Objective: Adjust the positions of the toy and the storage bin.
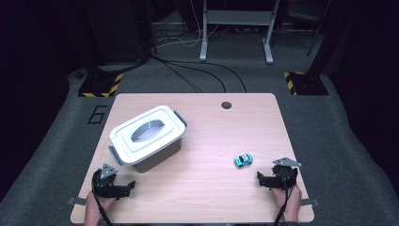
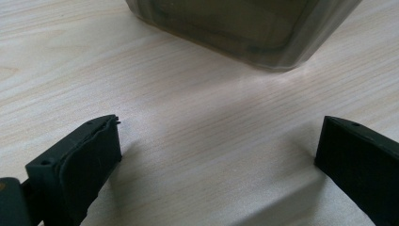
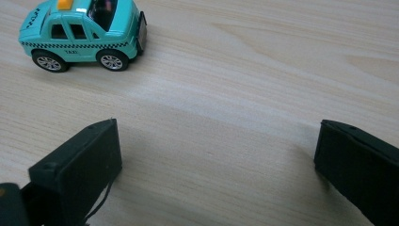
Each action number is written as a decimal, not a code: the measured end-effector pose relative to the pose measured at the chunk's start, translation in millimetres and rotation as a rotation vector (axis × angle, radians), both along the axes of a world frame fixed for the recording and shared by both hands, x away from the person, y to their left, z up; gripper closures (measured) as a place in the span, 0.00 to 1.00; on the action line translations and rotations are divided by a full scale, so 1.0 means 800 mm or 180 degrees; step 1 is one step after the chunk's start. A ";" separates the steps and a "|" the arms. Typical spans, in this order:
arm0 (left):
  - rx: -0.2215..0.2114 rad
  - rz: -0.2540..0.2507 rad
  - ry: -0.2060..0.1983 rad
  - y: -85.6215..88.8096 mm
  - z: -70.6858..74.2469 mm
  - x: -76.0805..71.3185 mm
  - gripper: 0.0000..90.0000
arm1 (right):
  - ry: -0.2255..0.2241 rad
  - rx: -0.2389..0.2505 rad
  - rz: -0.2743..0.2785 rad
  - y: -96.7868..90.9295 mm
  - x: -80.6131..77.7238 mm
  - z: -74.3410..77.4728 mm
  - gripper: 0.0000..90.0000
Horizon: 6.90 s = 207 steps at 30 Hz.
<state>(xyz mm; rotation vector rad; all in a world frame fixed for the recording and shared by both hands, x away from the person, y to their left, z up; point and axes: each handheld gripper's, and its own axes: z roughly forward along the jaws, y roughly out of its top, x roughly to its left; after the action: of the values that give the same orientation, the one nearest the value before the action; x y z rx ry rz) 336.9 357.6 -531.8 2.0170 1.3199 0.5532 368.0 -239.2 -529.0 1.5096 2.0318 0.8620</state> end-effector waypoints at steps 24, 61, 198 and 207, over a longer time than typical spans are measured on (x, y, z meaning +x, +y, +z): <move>0.0003 0.0012 -0.0005 0.000 0.000 0.000 0.00 | 0.0002 -0.0025 0.0017 0.000 0.000 0.000 0.00; -0.0095 -0.0360 -0.0133 0.009 0.093 -0.017 0.00 | 0.0002 -0.0021 0.0015 0.000 0.000 0.000 0.00; -0.0174 -0.1324 -0.0034 -0.198 0.186 0.124 0.74 | 0.0001 -0.0019 0.0016 0.000 0.000 0.000 0.00; -0.0057 -0.1309 -0.0028 -0.205 0.189 0.127 0.67 | -0.0001 -0.0019 0.0015 0.000 0.000 0.000 0.00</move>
<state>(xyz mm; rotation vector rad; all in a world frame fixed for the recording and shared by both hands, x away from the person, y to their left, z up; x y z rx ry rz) 438.6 193.9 -380.9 2.1859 0.8624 0.3553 368.1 -238.8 -529.0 1.5022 2.0367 0.8573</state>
